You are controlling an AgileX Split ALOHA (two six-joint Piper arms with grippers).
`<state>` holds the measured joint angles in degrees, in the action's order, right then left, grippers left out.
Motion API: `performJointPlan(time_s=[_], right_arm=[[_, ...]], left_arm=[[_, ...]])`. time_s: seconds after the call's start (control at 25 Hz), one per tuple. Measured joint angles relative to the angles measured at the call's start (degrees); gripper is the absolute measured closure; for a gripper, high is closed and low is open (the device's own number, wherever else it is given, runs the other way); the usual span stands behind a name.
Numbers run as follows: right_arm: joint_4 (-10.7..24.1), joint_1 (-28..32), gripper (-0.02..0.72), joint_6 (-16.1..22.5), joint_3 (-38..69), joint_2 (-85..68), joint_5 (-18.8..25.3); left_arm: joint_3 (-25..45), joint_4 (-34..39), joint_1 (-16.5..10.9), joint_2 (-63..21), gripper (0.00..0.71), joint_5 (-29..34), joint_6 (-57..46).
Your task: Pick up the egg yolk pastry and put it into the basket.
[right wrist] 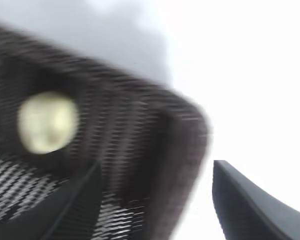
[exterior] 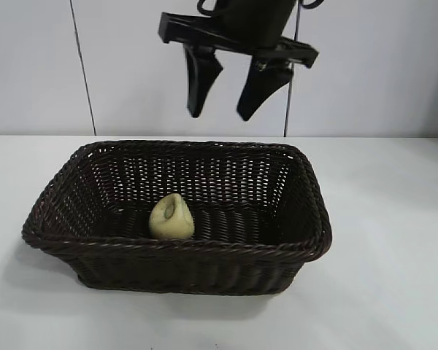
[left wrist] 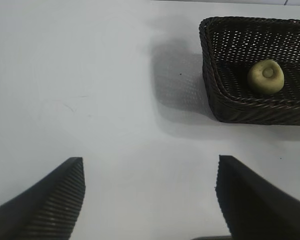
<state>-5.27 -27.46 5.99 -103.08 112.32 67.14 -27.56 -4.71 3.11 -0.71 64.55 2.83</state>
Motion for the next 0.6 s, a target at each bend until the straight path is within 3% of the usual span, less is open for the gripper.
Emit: performJointPlan(time_s=[0.12,0.32,0.6], right_arm=[[2.13,5.00,0.239,0.28,-0.18,0.00,2.61],[5.27,14.40,0.239,0.74,-0.18,0.00,3.12],[5.90,23.83,0.239,0.41,-0.18,0.00,3.41]], left_arm=[[0.00,0.00,0.00,0.00,0.175,0.00,0.00],[0.00,0.00,0.00,0.00,0.175,0.00,0.00],[0.00,0.00,0.00,0.00,0.175,0.00,0.00]])
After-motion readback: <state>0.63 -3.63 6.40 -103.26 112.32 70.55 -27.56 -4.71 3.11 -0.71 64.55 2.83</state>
